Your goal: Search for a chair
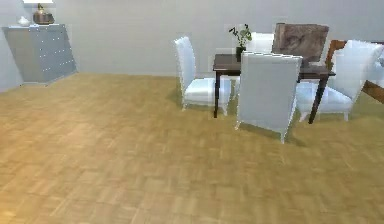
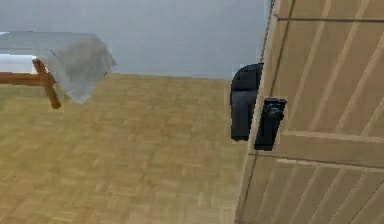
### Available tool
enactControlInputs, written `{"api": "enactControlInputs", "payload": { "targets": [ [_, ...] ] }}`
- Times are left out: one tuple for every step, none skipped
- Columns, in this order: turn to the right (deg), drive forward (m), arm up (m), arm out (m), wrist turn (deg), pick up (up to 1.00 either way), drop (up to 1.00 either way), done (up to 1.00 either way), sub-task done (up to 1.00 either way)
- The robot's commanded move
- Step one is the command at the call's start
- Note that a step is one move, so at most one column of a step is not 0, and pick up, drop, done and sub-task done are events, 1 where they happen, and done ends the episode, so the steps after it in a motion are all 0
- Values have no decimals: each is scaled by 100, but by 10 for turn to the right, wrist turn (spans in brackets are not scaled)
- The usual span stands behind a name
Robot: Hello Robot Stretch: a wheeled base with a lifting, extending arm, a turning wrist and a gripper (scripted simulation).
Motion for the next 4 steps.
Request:
{"api": "enactControlInputs", "payload": {
  "targets": [
    [0,100,0,0,0,0,0,0,0],
    [-60,0,0,0,0,0,0,0,0],
    [0,65,0,0,0,0,0,0,0],
    [450,0,0,0,0,0,0,0,0]
  ]
}}
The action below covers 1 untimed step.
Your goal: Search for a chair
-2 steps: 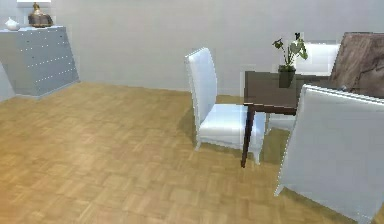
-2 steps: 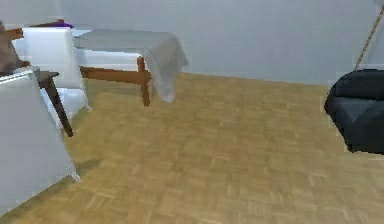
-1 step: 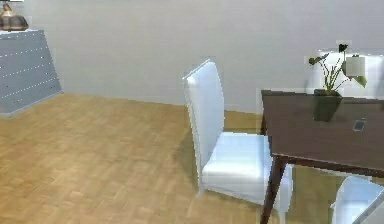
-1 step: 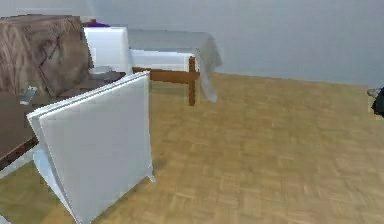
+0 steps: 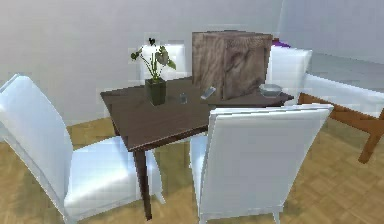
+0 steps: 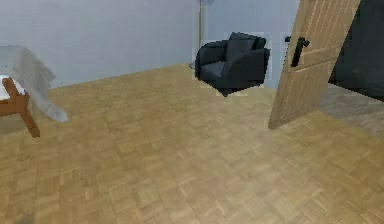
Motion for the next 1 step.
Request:
{"api": "enactControlInputs", "payload": {
  "targets": [
    [120,0,0,0,0,0,0,0,0]
  ]
}}
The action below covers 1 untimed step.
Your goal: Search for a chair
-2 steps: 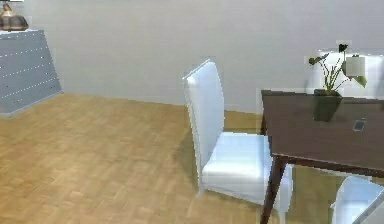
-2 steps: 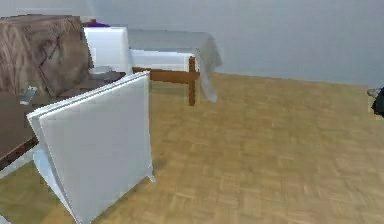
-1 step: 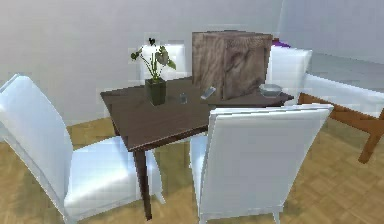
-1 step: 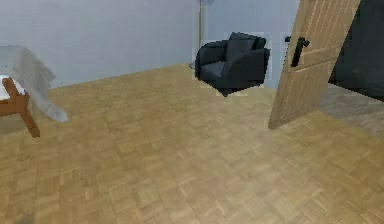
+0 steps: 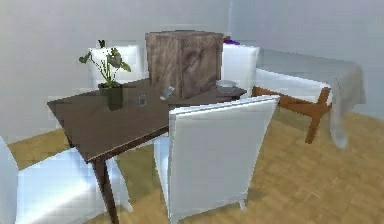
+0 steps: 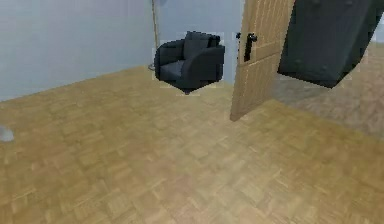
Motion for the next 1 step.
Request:
{"api": "enactControlInputs", "payload": {
  "targets": [
    [0,0,0,0,0,0,0,100,0]
  ]
}}
